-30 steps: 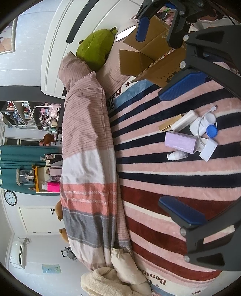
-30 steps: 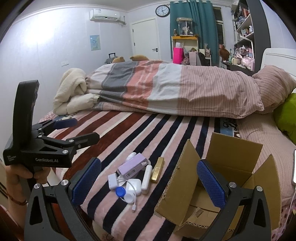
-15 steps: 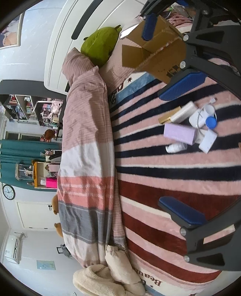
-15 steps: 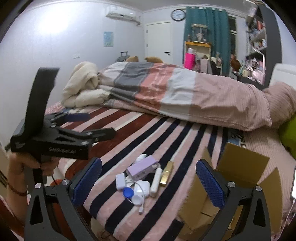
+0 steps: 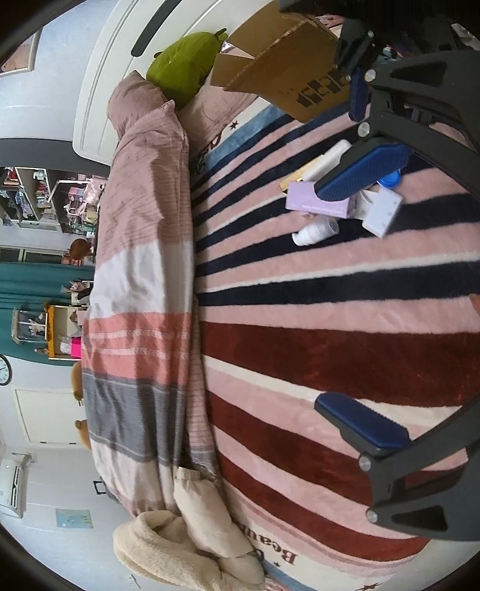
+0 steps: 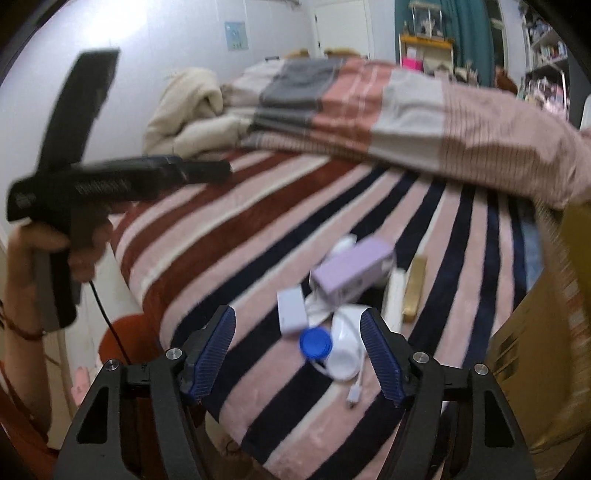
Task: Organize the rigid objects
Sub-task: 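Lower the right gripper onto the blue-capped lens case and close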
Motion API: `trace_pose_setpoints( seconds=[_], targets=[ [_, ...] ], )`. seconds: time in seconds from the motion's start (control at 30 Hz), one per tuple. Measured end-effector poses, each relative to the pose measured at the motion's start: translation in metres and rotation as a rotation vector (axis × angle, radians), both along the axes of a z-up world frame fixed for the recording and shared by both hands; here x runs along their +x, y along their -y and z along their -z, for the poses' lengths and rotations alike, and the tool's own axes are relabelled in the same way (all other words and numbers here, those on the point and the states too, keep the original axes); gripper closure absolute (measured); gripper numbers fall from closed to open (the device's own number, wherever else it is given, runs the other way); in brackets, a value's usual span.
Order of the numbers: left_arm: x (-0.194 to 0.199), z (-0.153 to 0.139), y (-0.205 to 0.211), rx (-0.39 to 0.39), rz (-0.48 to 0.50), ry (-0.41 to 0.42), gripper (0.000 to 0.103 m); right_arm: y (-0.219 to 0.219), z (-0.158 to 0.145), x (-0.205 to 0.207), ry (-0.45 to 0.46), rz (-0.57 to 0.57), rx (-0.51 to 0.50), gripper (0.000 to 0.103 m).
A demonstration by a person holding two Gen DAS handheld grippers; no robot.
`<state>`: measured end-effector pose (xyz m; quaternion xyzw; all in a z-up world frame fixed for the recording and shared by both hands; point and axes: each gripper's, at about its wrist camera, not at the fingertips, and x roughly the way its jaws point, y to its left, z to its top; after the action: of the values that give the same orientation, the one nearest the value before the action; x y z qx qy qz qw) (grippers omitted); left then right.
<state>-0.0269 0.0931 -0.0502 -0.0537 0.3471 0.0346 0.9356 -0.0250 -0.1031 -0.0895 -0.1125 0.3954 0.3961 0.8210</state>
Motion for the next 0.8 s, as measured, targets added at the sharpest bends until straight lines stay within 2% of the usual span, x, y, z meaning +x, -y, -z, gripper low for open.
trace_pose_setpoints(
  seconds=[0.1, 0.33, 0.47, 0.5, 0.63, 0.67, 0.8],
  targets=[
    [-0.001, 0.007, -0.005, -0.001, -0.001, -0.009, 0.000, -0.006, 0.019, 0.002, -0.024, 0.003, -0.027, 0.041],
    [-0.002, 0.018, -0.010, -0.009, 0.019, -0.019, 0.000, -0.003, 0.057, 0.012, -0.055, 0.069, -0.095, 0.041],
    [-0.001, 0.025, -0.006, 0.018, 0.035, -0.030, 0.000, -0.001, 0.058, 0.010, -0.041, 0.070, -0.090, 0.042],
    [-0.002, 0.026, -0.005, 0.025, 0.038, -0.027, 0.000, -0.001, 0.058, 0.009, -0.035, 0.072, -0.099, 0.045],
    [-0.005, 0.026, -0.002, 0.046, 0.046, -0.018, 0.000, 0.001, 0.059, 0.007, -0.044, 0.059, -0.106, 0.074],
    [-0.005, 0.025, -0.002, 0.044, 0.046, -0.016, 0.000, 0.002, 0.059, 0.008, -0.039, 0.063, -0.108, 0.078],
    [-0.007, 0.024, -0.002, 0.042, 0.048, -0.017, 0.000, 0.003, 0.058, 0.009, -0.065, 0.063, -0.099, 0.078]
  ],
)
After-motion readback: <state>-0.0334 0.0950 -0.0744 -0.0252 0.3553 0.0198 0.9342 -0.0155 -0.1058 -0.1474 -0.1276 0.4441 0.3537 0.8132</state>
